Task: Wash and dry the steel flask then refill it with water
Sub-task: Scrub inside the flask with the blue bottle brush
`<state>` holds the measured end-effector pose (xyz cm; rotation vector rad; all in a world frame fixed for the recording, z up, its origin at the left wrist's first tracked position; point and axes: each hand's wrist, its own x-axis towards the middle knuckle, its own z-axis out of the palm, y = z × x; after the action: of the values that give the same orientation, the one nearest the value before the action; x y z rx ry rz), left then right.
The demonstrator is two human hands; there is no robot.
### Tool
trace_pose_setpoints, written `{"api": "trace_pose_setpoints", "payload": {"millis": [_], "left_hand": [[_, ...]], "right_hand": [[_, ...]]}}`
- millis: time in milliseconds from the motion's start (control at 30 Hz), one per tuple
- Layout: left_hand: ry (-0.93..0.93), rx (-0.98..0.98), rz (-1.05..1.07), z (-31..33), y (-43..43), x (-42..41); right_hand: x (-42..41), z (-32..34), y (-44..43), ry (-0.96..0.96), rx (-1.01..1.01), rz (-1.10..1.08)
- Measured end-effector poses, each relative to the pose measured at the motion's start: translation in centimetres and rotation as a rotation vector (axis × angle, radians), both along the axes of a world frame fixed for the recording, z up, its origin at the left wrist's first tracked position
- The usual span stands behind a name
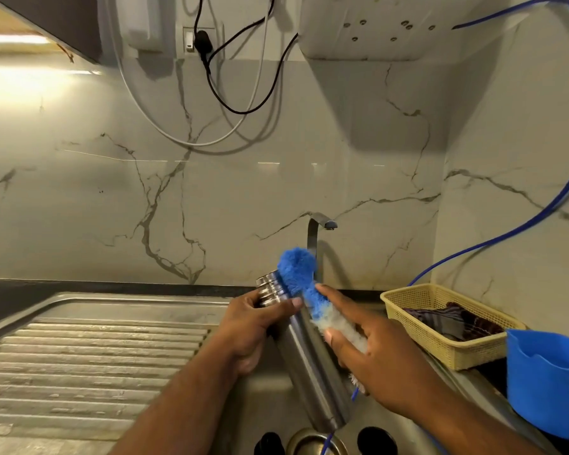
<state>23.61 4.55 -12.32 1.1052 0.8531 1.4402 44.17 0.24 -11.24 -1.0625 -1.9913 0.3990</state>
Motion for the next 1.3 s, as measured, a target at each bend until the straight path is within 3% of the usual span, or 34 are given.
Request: {"api": "trace_pose_setpoints", "payload": {"millis": [133,300,433,600,867,1000,1167,1300], "left_hand": [[-0.020,0.010,0.028,0.3,-0.3,0.1],[0.129,0.094,0.119,0.3,-0.5,0.4],[0.036,0.025,-0.024,0.1,0.2,0.1],[0.010,0.076,-0.194,0.2,-0.3,-0.4],[0.183,0.094,0.026,0.5,-0.7,-0.4],[0.121,0.093,0.088,1.0,-1.1,-0.2],[0.262,0.094,0.197,0.4,-0.5,-0.5],[0.488,0.177,0.190,-0.3,-0.5,-0.1]], "right_hand": [[-0.1,0.2,0.2,0.016,0.021,0.012],[0.0,-0.1,0.0,0.056,0.019,0.053],[0.3,0.0,0.3,0.099,-0.022,0.044],[0.1,0.1,-0.4,0.113,-0.010,0.044],[0.3,0.1,-0.3,0.029,0.083,-0.008],[-0.1,0.4,-0.7,-0.012,0.119,0.080],[1.4,1.3,-0.3,-0.265,0.140,0.163],[2.1,1.7,0.3,-0.479,0.320,0.050]]}}
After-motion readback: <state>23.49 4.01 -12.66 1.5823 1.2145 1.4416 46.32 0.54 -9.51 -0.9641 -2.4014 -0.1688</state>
